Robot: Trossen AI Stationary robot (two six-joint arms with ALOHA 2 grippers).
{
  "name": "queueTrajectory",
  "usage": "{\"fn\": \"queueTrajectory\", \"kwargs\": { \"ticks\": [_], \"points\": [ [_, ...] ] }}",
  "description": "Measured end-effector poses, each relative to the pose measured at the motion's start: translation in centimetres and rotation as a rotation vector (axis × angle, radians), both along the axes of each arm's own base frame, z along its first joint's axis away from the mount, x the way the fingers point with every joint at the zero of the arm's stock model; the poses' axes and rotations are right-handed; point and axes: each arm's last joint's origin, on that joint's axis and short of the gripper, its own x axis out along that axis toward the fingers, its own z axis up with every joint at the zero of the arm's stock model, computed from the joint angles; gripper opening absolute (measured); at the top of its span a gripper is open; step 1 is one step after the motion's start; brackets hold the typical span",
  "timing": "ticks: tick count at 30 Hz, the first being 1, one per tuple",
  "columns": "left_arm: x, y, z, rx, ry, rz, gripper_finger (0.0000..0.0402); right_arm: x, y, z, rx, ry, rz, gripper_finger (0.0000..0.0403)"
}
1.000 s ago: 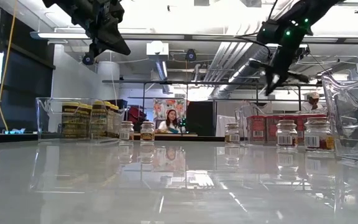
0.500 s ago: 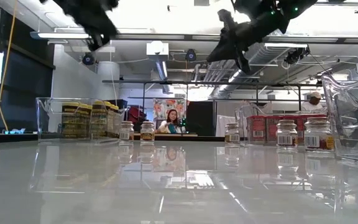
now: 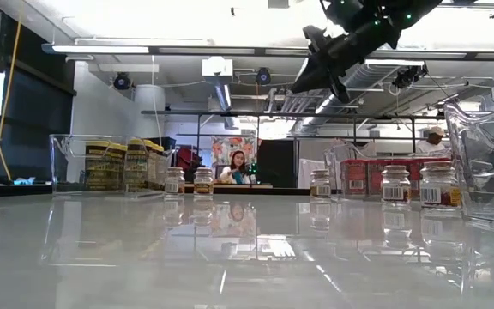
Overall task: Sort spices by type
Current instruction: Put the red seasoning can into the top right transparent bin
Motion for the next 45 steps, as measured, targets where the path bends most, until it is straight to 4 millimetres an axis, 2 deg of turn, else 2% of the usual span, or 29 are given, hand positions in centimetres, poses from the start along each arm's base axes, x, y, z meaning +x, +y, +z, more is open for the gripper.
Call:
{"fn": "queueTrajectory", "kwargs": {
  "ticks": [2, 5, 8, 11, 20, 30, 33, 36, 41, 45],
  "points": [
    [1.0, -2.2, 0.1, 0.015, -0.016, -0.045, 0.0033, -0.1, -0.2, 0.0, -0.017, 0.005, 0.004, 0.0000],
    [2.4, -4.8, -0.6, 0.132, -0.009, -0.143, 0.0006, -0.4, -0.5, 0.0, -0.037, 0.012, 0.004, 0.0000],
    [3.8, -6.5, -2.6, 0.241, 0.054, -0.221, 0.0002, -0.6, -0.8, 0.0, -0.035, 0.013, 0.001, 0.0000],
    [4.2, -7.7, -3.6, 0.266, 0.057, -0.259, 0.0001, -0.8, -1.0, -0.1, -0.018, 0.015, 0.010, 0.0001],
    [5.4, -9.5, -6.5, 0.301, 0.064, -0.290, 0.0000, -1.5, -1.3, -0.8, 0.009, 0.086, 0.021, 0.0001],
    [6.1, -10.1, -9.2, 0.333, 0.160, -0.285, 0.0000, -1.6, -1.2, -0.9, -0.005, 0.102, 0.058, 0.0001],
    [6.8, -9.5, -9.8, 0.337, 0.196, -0.272, 0.0000, -1.7, -1.1, -0.7, 0.016, 0.080, 0.095, 0.0001],
    [7.8, -8.1, -10.1, 0.360, 0.199, -0.279, 0.0000, -2.0, -0.9, -0.2, 0.033, 0.041, 0.140, 0.0001],
    [9.6, -3.8, -9.5, 0.546, 0.133, -0.245, 0.0000, -3.2, -0.5, 1.3, 0.013, -0.020, 0.159, 0.0001],
    [10.5, -0.5, -9.4, 0.741, 0.101, -0.319, 0.0000, -4.5, 0.3, 3.1, -0.035, -0.072, 0.153, 0.0001]
  ]
}}
